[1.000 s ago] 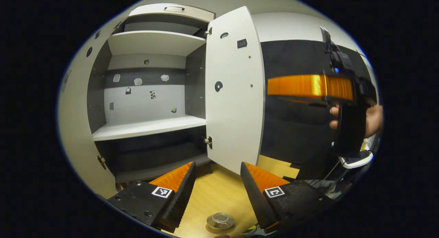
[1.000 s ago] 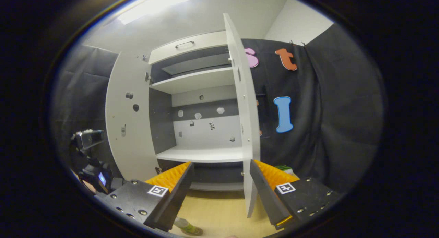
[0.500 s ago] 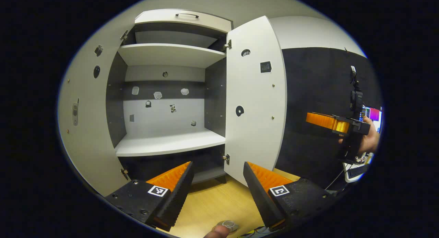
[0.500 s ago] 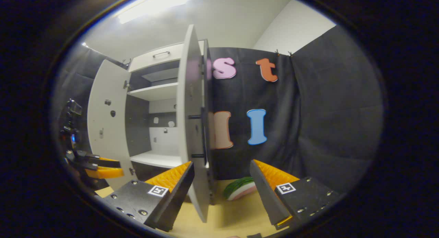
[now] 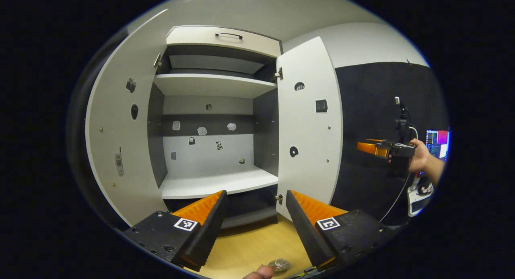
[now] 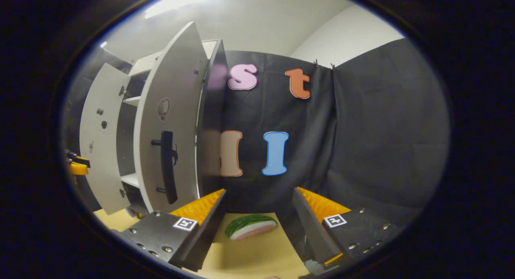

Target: Grasp the bottle in the cabinet with the left hand and place it on the coaster, then close the right door with the right hand and the left door with the left hand.

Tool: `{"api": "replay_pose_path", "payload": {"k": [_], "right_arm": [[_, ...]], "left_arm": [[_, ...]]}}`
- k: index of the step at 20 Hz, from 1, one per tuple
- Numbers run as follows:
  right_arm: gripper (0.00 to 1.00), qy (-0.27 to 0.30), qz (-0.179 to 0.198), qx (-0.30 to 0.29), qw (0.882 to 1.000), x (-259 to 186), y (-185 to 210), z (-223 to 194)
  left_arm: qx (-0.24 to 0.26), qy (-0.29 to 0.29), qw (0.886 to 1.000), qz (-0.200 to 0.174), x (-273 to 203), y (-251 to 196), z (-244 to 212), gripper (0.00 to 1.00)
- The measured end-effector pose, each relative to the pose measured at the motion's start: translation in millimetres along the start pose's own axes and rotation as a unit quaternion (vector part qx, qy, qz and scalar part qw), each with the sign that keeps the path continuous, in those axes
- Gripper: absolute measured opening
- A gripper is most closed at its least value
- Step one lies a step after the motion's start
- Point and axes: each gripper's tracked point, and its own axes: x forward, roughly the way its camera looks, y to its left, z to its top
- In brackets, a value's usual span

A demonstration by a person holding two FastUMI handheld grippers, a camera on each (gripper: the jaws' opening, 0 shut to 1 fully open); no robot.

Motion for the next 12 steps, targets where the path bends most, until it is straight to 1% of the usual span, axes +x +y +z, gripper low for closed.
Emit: {"api": "replay_pose_path", "payload": {"k": [1, 2, 3, 4, 8, 9, 10, 11, 12], "right_arm": [[0.98, 0.003, -0.001, 0.005, 1.0, 6.3, 1.3, 1.3], [0.94, 0.005, -0.004, 0.008, 1.0, 13.7, 3.4, 3.7], [0.98, 0.008, -0.005, 0.011, 1.0, 21.1, 7.0, 6.1], [0.99, 0.012, -0.002, 0.01, 1.0, 26.9, 14.1, 5.8], [0.98, 0.023, 0.037, 0.011, 0.999, 46.0, 62.5, 2.1], [0.98, 0.033, 0.05, 0.02, 0.998, 48.6, 78.3, -1.8], [0.99, 0.055, 0.069, 0.035, 0.995, 50.1, 101.2, -8.6], [0.98, 0.078, 0.06, 0.033, 0.995, 41.8, 101.3, -13.1], [0.87, 0.082, 0.061, 0.027, 0.994, 51.7, 111.7, -14.6]], "left_arm": [[-0.006, -0.004, 1.0, 0.002, -5.1, 5.6, 3.9, 0.92], [-0.011, -0.007, 1.0, 0.006, -9.0, 11.7, 7.3, 0.92], [-0.016, -0.009, 1.0, 0.011, -13.3, 18.0, 10.2, 0.92], [-0.018, -0.011, 1.0, 0.016, -18.5, 24.2, 10.3, 0.92], [-0.005, -0.01, 0.999, 0.05, -37.8, 50.2, 5.6, 0.92], [0.0, -0.008, 0.998, 0.059, -42.3, 55.6, 4.4, 0.92], [0.004, -0.009, 0.998, 0.069, -46.8, 61.3, 3.4, 0.92], [0.008, -0.01, 0.997, 0.076, -50.6, 65.8, 3.8, 0.92], [0.009, -0.009, 0.996, 0.085, -56.8, 69.3, 2.5, 0.92]]}}
